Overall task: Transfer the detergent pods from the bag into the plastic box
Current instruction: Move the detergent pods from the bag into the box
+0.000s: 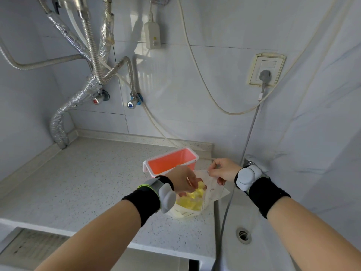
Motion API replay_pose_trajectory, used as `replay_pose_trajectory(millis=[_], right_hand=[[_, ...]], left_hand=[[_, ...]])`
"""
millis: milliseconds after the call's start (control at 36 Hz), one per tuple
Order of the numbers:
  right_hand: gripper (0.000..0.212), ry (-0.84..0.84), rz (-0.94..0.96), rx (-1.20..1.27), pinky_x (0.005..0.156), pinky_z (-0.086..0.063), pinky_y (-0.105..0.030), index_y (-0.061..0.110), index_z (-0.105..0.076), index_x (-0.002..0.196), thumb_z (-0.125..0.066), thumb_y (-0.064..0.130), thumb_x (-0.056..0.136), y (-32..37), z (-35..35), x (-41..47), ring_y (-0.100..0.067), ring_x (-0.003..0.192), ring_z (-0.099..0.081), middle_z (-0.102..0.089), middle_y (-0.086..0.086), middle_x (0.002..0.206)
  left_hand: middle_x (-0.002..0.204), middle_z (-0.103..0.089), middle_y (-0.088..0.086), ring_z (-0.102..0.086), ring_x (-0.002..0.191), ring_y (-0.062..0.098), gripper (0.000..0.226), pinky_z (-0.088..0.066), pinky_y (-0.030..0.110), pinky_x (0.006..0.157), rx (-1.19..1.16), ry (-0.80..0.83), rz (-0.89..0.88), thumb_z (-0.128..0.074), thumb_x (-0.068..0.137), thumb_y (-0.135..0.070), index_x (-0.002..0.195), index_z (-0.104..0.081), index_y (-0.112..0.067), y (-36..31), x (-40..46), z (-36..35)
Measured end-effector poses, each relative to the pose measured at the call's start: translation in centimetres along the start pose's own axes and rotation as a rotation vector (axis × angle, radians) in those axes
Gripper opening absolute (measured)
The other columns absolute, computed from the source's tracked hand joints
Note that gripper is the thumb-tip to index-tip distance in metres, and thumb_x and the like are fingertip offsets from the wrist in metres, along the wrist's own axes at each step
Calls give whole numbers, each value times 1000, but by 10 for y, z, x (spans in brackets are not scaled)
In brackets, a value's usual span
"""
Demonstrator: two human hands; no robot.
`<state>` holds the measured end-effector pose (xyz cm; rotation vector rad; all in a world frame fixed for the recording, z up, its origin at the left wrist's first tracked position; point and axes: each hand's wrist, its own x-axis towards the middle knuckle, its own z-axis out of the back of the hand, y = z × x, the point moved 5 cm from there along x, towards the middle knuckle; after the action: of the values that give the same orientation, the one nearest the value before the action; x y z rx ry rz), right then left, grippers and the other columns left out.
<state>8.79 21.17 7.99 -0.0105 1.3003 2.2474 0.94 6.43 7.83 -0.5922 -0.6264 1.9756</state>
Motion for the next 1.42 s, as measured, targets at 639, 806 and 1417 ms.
replay_pose_trajectory(millis=[639,806,1417], right_hand=[[10,67,19,-69,40,-41,-21,11,-53,75,-58,5,81,6,-7,2,-10,34,-49,-54,-9,58],[11,65,23,-71,40,-40,-21,11,-52,76,-58,4,81,3,-3,3,-10,34,-49,-53,-9,59],[12,95,20,-69,39,-39,-21,11,-51,76,-57,3,81,1,-3,5,-11,33,-48,-52,-8,54]], left_hand=[[69,-69,-3,-60,50,0,11,-50,14,57,-51,-298,93,-75,75,-10,72,-73,-20,6,-1,115],[78,-67,-5,-59,77,7,7,-43,22,73,51,-309,215,-73,75,-14,74,-74,-20,28,-3,109],[119,-64,-2,-59,109,16,35,-45,25,90,140,-131,175,-51,86,-7,105,-72,-26,26,12,92]])
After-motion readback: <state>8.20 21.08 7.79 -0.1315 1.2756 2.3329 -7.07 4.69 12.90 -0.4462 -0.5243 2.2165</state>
